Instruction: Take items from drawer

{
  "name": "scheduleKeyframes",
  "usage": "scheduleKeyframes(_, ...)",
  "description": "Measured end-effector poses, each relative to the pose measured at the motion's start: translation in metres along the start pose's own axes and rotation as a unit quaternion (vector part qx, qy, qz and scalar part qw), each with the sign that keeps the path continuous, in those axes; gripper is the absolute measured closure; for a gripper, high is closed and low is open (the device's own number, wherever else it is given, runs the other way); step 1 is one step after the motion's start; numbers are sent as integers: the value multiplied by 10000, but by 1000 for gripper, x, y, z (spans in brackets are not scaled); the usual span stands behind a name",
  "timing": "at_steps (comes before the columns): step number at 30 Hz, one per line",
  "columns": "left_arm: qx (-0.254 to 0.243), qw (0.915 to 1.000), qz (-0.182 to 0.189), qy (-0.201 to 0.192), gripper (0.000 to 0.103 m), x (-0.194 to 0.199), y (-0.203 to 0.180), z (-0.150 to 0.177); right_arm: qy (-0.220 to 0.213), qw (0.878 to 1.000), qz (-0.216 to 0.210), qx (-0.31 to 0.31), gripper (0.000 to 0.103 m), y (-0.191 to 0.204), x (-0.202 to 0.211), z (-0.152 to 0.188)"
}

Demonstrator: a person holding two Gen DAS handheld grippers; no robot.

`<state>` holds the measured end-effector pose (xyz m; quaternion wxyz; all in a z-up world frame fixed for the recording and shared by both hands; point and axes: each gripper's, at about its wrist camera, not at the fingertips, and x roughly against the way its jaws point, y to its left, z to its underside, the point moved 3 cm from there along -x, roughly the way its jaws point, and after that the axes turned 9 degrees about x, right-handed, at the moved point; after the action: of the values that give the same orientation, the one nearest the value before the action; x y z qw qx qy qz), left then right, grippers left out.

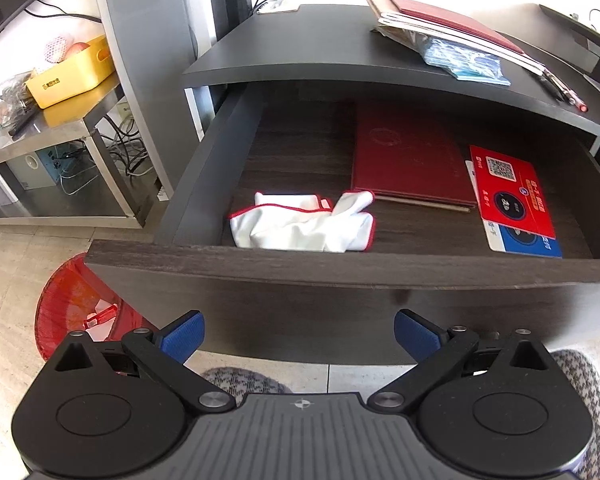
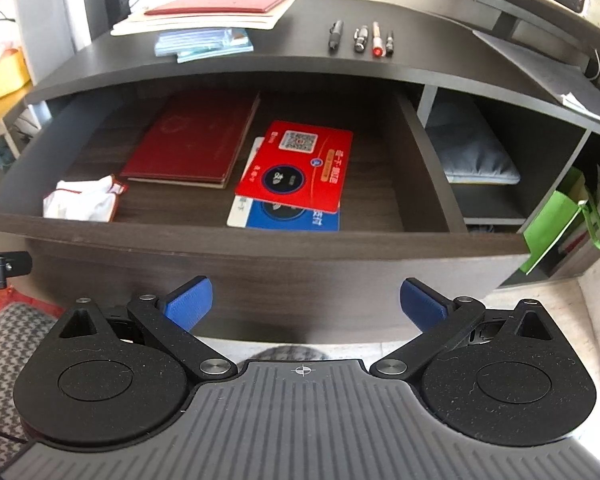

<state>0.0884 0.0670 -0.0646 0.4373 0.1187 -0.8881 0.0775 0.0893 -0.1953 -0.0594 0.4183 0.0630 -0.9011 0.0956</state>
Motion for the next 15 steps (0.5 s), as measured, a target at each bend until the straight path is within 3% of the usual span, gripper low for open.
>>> scheduleKeyframes(15,-3,10000,-9,33,1,-11,-3,-6,119,9999,-28,45,0,-5,-17,-18)
